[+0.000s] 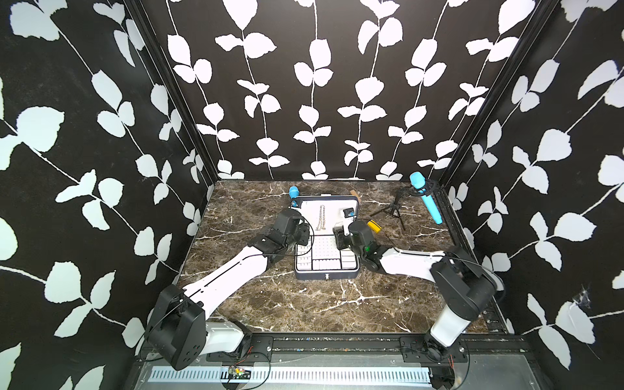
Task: Put jewelry chain into jewelry box
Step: Hang the necklace on the jewelry box clasp, then close the fastener on the jewelry box.
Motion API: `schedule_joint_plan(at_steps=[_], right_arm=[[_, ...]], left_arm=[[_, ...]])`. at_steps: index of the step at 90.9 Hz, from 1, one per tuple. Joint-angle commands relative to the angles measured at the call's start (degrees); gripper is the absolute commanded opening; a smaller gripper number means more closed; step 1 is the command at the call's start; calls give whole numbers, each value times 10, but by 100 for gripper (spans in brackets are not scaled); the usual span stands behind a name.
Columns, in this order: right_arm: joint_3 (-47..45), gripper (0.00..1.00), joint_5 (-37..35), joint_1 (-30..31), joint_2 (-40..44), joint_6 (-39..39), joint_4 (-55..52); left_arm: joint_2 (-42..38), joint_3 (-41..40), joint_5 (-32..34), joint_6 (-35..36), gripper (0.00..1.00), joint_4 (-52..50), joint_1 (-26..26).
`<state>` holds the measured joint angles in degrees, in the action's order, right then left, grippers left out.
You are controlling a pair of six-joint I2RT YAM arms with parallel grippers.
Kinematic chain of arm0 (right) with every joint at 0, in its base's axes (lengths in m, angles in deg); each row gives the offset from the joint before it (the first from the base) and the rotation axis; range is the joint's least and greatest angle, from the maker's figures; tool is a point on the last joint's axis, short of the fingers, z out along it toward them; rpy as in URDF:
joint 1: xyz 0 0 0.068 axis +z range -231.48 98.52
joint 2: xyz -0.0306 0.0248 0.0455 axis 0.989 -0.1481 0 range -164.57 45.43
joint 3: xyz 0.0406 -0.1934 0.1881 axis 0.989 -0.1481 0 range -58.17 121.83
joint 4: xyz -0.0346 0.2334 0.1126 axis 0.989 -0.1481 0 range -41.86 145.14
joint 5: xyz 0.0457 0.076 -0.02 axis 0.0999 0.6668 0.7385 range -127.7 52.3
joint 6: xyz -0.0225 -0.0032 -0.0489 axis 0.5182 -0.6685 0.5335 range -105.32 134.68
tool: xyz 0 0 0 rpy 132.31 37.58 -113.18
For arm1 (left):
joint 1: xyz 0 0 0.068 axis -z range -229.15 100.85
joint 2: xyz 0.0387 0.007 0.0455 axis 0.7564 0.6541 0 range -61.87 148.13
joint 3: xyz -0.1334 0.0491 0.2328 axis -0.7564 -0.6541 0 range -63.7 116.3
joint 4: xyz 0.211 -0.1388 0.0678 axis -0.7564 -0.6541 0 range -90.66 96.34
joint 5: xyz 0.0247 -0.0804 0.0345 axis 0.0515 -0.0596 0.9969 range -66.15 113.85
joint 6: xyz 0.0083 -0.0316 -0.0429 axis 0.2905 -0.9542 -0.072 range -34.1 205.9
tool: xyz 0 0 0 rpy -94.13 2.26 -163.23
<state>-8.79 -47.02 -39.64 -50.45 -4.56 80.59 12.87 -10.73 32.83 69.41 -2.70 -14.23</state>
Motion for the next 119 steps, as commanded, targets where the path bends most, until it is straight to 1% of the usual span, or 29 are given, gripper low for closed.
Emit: schedule_joint_plan(at_steps=[1,15,20,25,32,38,43,49,57,67,72,76,80,85,95,108,119], right_arm=[[-6,48,21,-3,83,51,-74],[32,52,41,-2,159,134,-250],[58,57,59,-2,177,176,-302],[87,58,86,-2,189,222,-343],[126,59,112,-2,192,299,-377],[159,61,89,-2,185,362,-389],[191,65,80,-3,172,425,-414],[220,66,96,-4,153,509,-430],[265,66,107,-10,117,574,-425],[324,72,112,-21,65,624,-413],[343,76,116,-25,48,648,-402],[360,81,118,-29,18,665,-402],[374,86,129,-35,0,681,-407],[384,89,147,-47,-15,690,-400],[407,90,191,-68,-38,704,-407],[411,91,196,-75,-58,745,-389],[415,91,233,-79,-70,766,-388]], left_arm=[[-33,-12,3,-12,44,-1,-3],[-52,-27,22,-45,46,-6,-3],[-58,-33,32,-61,46,-7,-3],[-63,-40,38,-79,47,-8,-3],[-70,-52,44,-104,47,-6,-3],[-78,-62,44,-120,48,-9,-3],[-81,-67,45,-134,48,-20,-3],[-79,-68,49,-163,49,-49,-2],[-74,-81,32,-189,48,-61,-3],[-75,-110,12,-215,49,-46,-3],[-77,-122,5,-220,49,-37,-3],[-78,-128,3,-222,49,-35,-3],[-77,-132,1,-224,49,-37,-3],[-77,-135,-4,-224,49,-40,-3],[-78,-140,-12,-227,50,-46,-3],[-78,-156,-16,-232,50,-37,-3],[-75,-165,-19,-239,50,-30,-3]])
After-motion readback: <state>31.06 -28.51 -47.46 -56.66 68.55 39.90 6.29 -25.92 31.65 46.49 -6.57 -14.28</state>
